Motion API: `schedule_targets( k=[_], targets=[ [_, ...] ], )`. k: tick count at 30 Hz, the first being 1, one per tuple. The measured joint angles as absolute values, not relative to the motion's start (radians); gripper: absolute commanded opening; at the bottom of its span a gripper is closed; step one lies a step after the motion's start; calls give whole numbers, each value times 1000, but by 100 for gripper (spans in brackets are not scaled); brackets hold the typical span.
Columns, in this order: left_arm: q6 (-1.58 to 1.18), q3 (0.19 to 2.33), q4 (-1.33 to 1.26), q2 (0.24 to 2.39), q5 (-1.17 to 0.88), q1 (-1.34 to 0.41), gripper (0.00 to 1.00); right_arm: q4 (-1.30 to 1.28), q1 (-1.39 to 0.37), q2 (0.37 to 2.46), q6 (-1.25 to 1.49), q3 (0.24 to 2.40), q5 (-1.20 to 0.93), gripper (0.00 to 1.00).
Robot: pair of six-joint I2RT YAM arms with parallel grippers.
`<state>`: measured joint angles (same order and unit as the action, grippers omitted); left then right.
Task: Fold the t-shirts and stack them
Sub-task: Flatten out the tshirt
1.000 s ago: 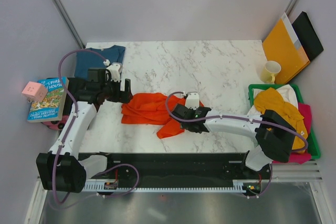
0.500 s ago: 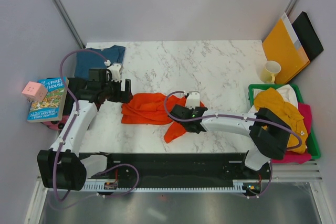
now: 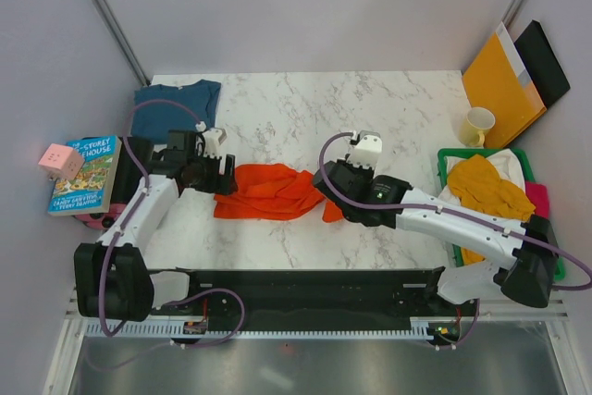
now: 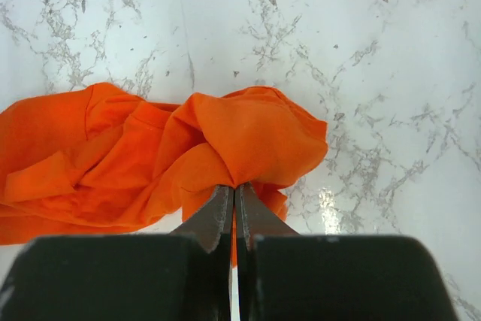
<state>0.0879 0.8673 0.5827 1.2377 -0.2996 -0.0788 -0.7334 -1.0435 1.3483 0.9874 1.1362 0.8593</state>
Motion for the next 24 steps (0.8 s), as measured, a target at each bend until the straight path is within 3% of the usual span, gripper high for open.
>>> schedule_targets(
  k=[1,4,8,14,24],
  targets=[
    [94,863,583,1246,-300,-79,62,-738,-1044,1342,988,1142,872,0],
    [99,865,577,1280,-297,-79,41,-760,-1044,1338,990,1141,876,0],
    [107,874,574,1375,-289,-75,44,-783,-1044,1340,996,1137,877,0],
    [106,880,579,1435,-276,-67,62,-791,-1044,1339,999,1133,878,0],
    [105,902,583,1464,-255,-36,60,-795,-1044,1339,1010,1103,878,0]
  ],
)
